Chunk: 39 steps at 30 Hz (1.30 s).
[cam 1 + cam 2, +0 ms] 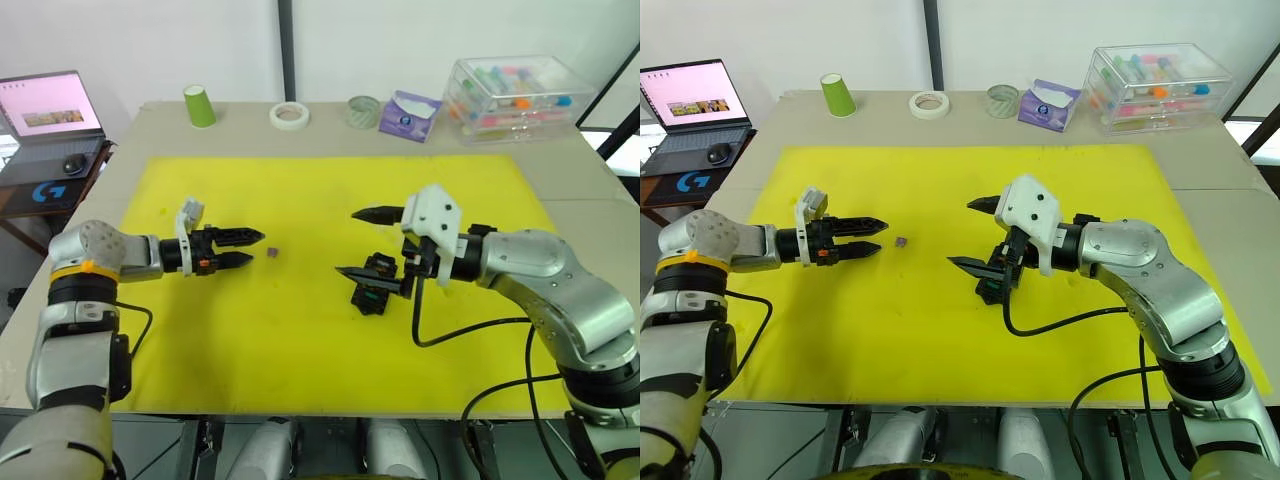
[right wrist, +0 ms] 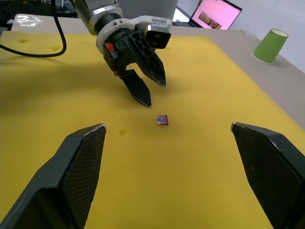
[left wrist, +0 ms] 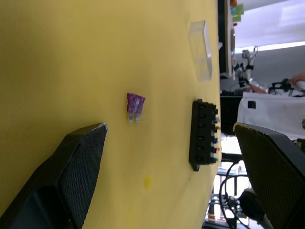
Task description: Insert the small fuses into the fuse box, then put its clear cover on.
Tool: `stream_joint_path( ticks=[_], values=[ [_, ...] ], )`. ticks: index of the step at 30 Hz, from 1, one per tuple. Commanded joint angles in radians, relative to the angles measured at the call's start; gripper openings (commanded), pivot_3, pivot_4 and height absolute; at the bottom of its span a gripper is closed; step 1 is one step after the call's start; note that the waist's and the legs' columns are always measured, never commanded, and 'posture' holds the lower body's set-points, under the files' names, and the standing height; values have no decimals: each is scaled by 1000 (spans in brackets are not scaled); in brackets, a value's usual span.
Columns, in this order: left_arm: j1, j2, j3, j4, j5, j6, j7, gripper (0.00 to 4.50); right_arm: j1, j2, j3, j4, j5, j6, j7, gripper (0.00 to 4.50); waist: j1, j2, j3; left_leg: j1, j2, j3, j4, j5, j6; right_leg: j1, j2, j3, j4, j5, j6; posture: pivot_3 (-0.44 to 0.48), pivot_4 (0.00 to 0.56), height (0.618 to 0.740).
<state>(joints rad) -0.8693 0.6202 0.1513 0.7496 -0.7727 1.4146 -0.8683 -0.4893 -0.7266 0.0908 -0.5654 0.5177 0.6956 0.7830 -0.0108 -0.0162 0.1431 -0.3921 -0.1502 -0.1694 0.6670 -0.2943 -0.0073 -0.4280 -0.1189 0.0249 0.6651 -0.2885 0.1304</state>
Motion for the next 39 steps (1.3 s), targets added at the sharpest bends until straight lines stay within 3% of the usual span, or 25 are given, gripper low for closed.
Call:
stream_joint_path(
  ticks=[1,18,23,35,39],
  values=[
    [-28,-14,-10,25,34,-19,-35,4500,-17,0,-33,-27,15,2,-4,4446,-1,0,0,0,0,0,0,0,0,0,0,0,0,0,0,0,150,740],
    [-84,-84,-40,91,148,-56,-122,4500,-27,1,-36,-29,27,22,-12,4446,0,0,0,0,0,0,0,0,0,0,0,0,0,0,0,0,150,740],
    [-86,-92,-51,111,184,-72,-118,3322,-29,1,-37,-26,30,25,-16,4500,0,0,0,0,0,0,0,0,0,0,0,0,0,0,0,0,150,740],
    [-81,-108,-42,127,216,-65,-113,3322,-36,0,-31,-20,23,23,-13,4500,0,0,0,0,0,0,0,0,0,0,0,0,0,0,0,0,150,740],
    [-68,-109,-50,120,229,-62,-103,2496,-37,-2,-33,-22,26,27,-12,4500,0,0,0,0,0,0,0,0,0,0,0,0,0,0,0,0,150,740]
  ],
)
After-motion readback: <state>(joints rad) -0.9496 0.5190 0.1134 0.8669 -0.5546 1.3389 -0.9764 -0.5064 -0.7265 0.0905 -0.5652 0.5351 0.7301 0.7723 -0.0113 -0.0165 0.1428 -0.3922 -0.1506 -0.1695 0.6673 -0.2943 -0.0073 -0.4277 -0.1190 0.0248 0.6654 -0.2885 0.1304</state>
